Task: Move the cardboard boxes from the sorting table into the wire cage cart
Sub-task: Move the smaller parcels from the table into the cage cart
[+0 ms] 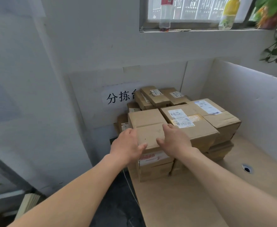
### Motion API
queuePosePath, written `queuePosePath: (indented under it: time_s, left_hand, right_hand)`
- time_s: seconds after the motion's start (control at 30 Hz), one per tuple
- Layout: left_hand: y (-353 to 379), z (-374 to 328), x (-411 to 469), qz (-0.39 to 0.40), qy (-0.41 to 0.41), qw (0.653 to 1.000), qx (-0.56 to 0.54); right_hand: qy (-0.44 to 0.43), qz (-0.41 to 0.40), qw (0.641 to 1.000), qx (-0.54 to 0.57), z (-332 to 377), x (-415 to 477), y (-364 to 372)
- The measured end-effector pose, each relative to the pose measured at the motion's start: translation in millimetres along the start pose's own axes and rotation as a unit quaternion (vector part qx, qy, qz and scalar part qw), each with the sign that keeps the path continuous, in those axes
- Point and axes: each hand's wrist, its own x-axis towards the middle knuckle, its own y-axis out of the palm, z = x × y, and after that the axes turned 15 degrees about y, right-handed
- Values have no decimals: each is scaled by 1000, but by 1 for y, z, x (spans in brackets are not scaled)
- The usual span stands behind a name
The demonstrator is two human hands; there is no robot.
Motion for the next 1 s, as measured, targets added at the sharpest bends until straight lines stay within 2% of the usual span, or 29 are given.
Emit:
queuePosePath:
  time_s: [0.2,0.37,0.73,0.87,0.93,1.0]
  left_hand:
    - [12,3,27,19,-32,999,2]
    - [20,6,38,30,-50,998,-10]
    - [32,12,42,34,-73,995,-55]
    - [34,16,39,11,-86,991,-100]
    - [35,18,39,-3,-97,988,-122]
    - [35,19,39,-9,-108,985,-137]
  right_hand:
    - [-4,21,1000,6,-7,34,9]
    - [-26,-6,999,-33,-6,47,15]
    - [40,-6,997,-71,6,56,23]
    - [28,-40,995,-91,13,51,27]
    - [18,-37,997,-72,13,49,28]
    - [34,0,999,-25,11,48,28]
